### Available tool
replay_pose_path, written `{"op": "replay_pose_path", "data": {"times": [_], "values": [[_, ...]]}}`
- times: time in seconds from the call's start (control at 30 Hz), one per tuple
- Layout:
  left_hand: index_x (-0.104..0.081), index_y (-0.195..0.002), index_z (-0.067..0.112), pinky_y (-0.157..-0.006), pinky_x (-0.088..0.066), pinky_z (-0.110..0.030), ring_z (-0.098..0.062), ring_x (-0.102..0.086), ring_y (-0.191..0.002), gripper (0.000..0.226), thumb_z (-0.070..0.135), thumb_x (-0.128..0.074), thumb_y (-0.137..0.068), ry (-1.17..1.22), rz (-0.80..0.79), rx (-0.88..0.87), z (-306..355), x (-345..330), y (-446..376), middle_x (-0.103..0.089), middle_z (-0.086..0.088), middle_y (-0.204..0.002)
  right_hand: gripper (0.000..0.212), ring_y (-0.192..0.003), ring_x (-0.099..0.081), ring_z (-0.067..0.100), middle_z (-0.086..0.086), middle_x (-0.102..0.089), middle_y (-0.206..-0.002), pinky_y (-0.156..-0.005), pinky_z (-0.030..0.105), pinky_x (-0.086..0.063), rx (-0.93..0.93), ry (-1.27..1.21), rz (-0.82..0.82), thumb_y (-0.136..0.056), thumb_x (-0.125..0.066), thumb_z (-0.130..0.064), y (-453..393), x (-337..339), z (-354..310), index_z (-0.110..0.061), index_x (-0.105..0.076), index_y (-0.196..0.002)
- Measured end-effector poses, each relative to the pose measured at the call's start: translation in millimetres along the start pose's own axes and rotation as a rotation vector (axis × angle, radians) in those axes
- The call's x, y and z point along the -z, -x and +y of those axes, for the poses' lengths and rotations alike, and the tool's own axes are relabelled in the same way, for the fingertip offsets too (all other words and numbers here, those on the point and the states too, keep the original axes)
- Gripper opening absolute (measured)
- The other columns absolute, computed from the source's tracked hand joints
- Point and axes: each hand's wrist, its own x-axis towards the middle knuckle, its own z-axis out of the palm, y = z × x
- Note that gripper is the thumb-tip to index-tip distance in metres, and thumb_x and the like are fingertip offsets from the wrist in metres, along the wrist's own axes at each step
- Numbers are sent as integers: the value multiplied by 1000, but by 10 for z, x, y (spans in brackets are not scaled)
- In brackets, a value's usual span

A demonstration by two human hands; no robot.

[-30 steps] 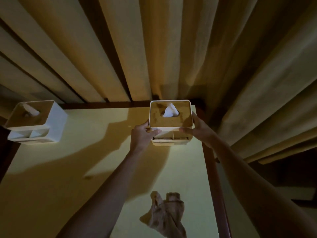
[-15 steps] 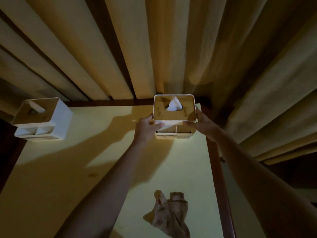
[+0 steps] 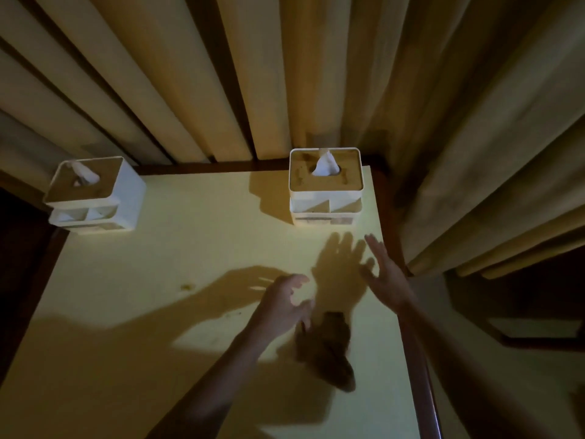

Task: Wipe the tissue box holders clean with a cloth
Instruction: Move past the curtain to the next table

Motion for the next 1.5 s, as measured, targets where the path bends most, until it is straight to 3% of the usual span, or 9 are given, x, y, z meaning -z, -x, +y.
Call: {"op": "replay_pose_path", "data": {"times": [0.27, 0.43, 0.63, 0.73, 0.87, 0.97, 1.1, 1.23, 1.5], "values": [[-34, -139, 45, -115, -26, -41, -15, -6, -141, 76, 56, -70, -73, -348, -40, -137, -336, -738, 652, -1, 16, -154, 58, -145, 6, 28, 4, -5, -157, -114, 60, -14, 41, 398, 13, -95, -47, -15, 1026, -390, 738, -19, -24, -148], [-45, -135, 27, -112, -29, -33, -13, -23, -133, 64, 45, -70, -79, -330, 88, -233, -409, -884, 692, -28, 10, -146, 68, -143, 21, 23, 1, 13, -157, -117, 46, 6, 54, 499, -52, -89, -19, -49, 1219, -486, 927, -21, -11, -151], [-47, -116, 23, -73, -44, -24, -16, -53, -102, 34, 19, -62, -86, -183, 168, -109, -203, -907, 804, -53, 4, -111, 58, -141, 29, 10, -10, 25, -155, -116, 39, 13, 93, 472, -41, -98, -19, -43, 1331, -505, 859, -31, 6, -149], [-51, -112, 38, -67, -52, -34, -18, -59, -86, 49, -2, -55, -84, 41, 201, -23, -111, -824, 779, -60, 2, -97, 60, -141, 29, 12, -9, 24, -155, -117, 40, 11, 65, 483, -71, -102, -30, -28, 1332, -460, 796, -31, 6, -149], [-67, -77, 33, -64, -53, -32, -20, -63, -75, 41, -5, -51, -78, 259, 53, 160, 25, -651, 761, -67, -8, -90, 62, -147, -5, 24, 2, -1, -160, -118, 34, -18, 94, 552, -261, -98, -44, -18, 1290, -132, 572, -16, -12, -152], [-67, -73, 29, -69, -57, -33, -18, -68, -77, 13, 17, -66, -68, 88, -24, 136, 252, -575, 825, -71, 1, -81, 34, -103, -57, 9, -4, -58, -115, -77, 7, -41, 10, 543, -343, -100, -42, -19, 1317, 346, 369, -13, -48, -133], [-65, -79, 23, -51, -44, -19, -11, -61, -60, 17, 34, -77, -73, -55, -55, -2, 767, -799, 973, -66, 2, -76, 41, -128, -46, 14, -3, -45, -141, -100, 20, -35, 82, 662, -356, -101, -38, -28, 1581, 930, 315, -23, -40, -141], [-64, -87, 26, -73, -47, -23, -14, -57, -86, 12, 29, -73, -79, -278, 65, -185, 1350, -1287, 1188, -51, 4, -97, 53, -141, -27, 15, -5, -26, -155, -113, 35, -26, -5, 667, -330, -98, -46, -35, 2075, 1584, 553, -30, -27, -148], [-62, -105, 28, -81, -39, -24, -13, -49, -99, 22, 28, -68, -84, -435, 67, -338, 2567, -2529, 1581, -46, 5, -107, 56, -134, -39, 16, -5, -39, -148, -111, 36, -35, -55, 646, -140, -92, -53, -42, 3090, 2893, 1302, -33, -34, -144]]}}
